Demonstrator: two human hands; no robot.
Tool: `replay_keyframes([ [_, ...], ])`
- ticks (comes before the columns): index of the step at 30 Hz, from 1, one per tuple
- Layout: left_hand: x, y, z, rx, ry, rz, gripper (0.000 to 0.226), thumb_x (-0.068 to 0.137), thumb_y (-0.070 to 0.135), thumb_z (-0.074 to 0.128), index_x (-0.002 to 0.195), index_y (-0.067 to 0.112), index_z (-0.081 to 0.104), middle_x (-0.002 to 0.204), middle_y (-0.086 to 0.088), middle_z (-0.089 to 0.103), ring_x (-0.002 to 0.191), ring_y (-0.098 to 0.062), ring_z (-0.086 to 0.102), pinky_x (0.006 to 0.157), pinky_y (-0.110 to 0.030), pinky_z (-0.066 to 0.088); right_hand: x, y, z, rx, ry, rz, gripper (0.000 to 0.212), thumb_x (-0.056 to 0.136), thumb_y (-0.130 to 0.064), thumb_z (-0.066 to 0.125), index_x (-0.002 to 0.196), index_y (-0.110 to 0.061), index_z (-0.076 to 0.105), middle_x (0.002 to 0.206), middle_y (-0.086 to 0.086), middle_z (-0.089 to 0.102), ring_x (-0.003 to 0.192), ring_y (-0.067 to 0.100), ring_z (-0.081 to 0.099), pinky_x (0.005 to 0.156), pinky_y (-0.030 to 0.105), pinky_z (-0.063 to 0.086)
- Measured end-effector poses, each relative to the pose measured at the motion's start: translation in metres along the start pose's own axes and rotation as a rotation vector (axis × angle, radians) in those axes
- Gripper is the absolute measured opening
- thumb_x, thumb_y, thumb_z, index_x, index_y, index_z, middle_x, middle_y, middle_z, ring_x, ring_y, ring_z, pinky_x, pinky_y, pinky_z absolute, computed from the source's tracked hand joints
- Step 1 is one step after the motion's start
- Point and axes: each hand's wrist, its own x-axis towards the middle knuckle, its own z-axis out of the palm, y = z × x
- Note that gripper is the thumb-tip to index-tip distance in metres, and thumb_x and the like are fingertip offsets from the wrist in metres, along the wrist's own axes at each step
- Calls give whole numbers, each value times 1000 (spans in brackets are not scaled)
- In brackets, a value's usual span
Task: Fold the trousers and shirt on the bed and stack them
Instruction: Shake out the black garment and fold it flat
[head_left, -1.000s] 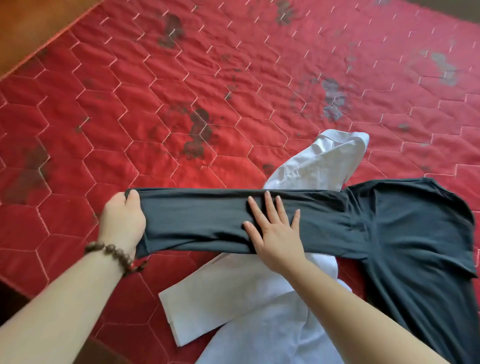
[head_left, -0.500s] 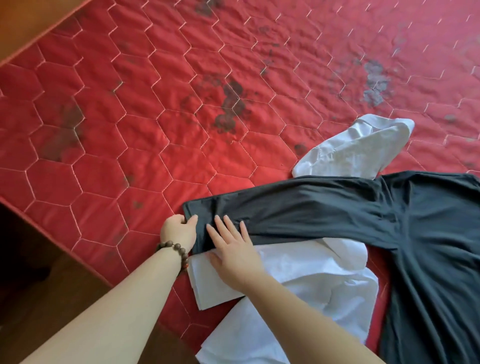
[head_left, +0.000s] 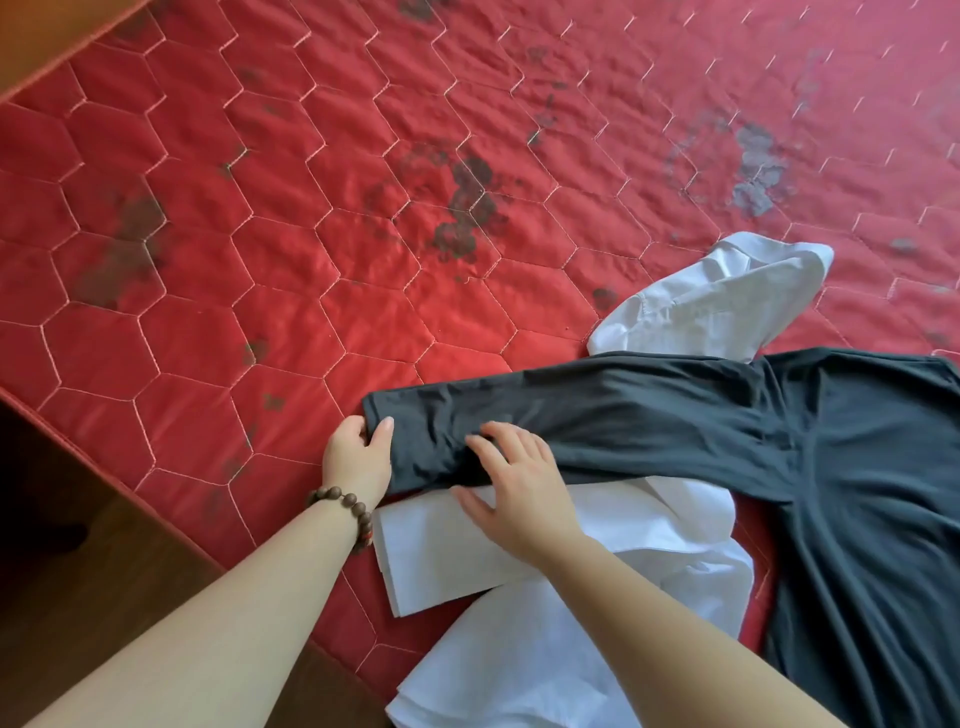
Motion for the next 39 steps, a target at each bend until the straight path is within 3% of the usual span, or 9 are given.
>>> replay_keyframes([
  [4, -10, 32, -8, -180, -72, 115, 24, 91, 23, 60, 74, 6, 57, 64, -12, 59, 61, -22, 53, 56, -31, 44, 10, -22, -4, 131, -188, 36, 85, 86, -41, 58, 153, -26, 8, 160, -6, 14, 148, 11, 5, 120, 40, -2],
  [7, -26, 76, -20, -392, -242, 205, 6, 89, 16, 65, 84, 18, 67, 75, 0, 74, 73, -11, 70, 64, -24, 54, 29, -50, -28, 500, 0, 229, 76, 78, -9, 48, 148, -29, 29, 138, -7, 53, 122, 0, 45, 114, 32, 24],
  [10, -42, 122, -24, -493, -299, 335, 13, 92, 11, 58, 88, 17, 70, 80, 4, 74, 78, -6, 68, 70, -17, 52, 42, -58, -75, 976, 183, 454, 55, 78, -3, 43, 122, -29, 62, 93, -11, 70, 80, -5, 59, 77, 15, 47],
  [14, -80, 167, -5, -516, -314, 461, 47, 75, 11, 48, 121, 14, 58, 118, 2, 63, 112, -4, 55, 96, -17, 41, 39, -26, -153, 1502, 422, 786, 21, 89, -25, 59, 108, -22, 68, 109, 3, 70, 106, 20, 64, 97, 38, 48],
  [18, -139, 184, 68, -32, -474, 750, 98, 72, 27, 66, 151, 17, 10, 159, -1, 12, 147, -10, 7, 119, -30, 14, 1, 32, -236, 2030, 548, 711, 46, 90, -32, 50, 127, -5, 58, 128, 16, 61, 119, 30, 57, 108, 43, 38],
  [24, -197, 216, 190, 174, -299, 791, 89, 86, 14, 58, 151, 14, -3, 160, -10, 0, 148, -24, -1, 120, -31, 5, -95, 130, -337, 2055, 733, 349, 40, 85, -29, 43, 106, -9, 71, 122, 11, 64, 118, 29, 56, 110, 42, 35],
  [31, -230, 212, 289, 517, -335, 790, 74, 89, 0, 38, 152, 15, 3, 160, -6, 6, 148, -18, 2, 119, -30, 6, -199, 270, -398, 2049, 958, 256, 48, 81, -22, 45, 127, -13, 54, 140, 9, 51, 126, 30, 53, 108, 46, 36],
  [35, -246, 195, 333, 732, -346, 807, 71, 94, 20, 41, 152, 20, 0, 161, -6, 0, 148, -18, -2, 118, -33, 6, -263, 347, -383, 2060, 1069, 328, 49, 74, -19, 51, 122, -13, 58, 133, 7, 58, 122, 27, 57, 106, 44, 40],
  [39, -248, 180, 357, 946, -280, 834, 70, 97, 40, 39, 152, 23, 0, 160, -6, -7, 147, -21, -7, 118, -41, 6, -302, 393, -321, 1952, 1126, 663, 40, 53, -17, 65, 93, -14, 72, 114, 5, 68, 102, 20, 67, 102, 37, 44],
])
